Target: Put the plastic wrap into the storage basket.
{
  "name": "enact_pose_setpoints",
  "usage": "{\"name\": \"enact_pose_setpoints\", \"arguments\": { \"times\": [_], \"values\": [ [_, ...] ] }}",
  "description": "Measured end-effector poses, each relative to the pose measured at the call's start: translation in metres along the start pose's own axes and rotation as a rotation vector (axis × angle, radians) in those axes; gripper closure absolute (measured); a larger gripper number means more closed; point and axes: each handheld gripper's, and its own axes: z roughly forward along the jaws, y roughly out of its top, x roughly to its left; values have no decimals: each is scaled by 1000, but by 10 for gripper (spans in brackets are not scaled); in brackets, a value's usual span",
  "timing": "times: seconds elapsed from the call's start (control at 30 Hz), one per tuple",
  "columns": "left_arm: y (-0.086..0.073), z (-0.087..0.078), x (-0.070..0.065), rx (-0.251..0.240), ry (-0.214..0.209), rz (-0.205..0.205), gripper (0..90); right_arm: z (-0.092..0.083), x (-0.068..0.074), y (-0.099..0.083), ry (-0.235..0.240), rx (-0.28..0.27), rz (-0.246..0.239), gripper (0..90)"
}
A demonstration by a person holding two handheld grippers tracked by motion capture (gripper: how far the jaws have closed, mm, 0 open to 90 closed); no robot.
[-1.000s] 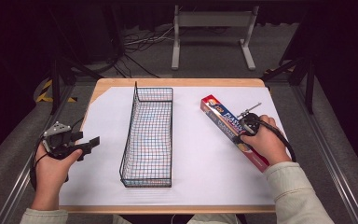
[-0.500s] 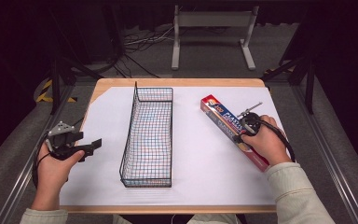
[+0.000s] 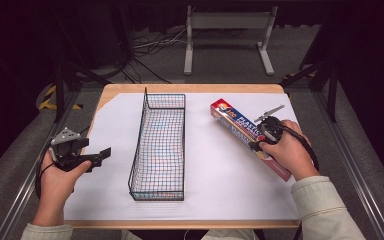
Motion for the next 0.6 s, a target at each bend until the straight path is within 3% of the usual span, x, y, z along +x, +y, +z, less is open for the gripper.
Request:
{"name": "enact_pose_setpoints", "arguments": {
  "times": [0.17,0.3,0.43,0.6],
  "values": [
    [4,-4,-4,-18,-22,55,58,-18,9,8,29,-32,-22,407],
    [6,-5,-7,-26,-32,65,55,-31,18,14,52,-53,-53,407],
    [8,-6,-9,4,-24,75,78,-38,23,18,56,-64,-77,407],
    [10,-8,-11,8,-26,91,85,-43,30,22,65,-76,-91,407]
  ]
}}
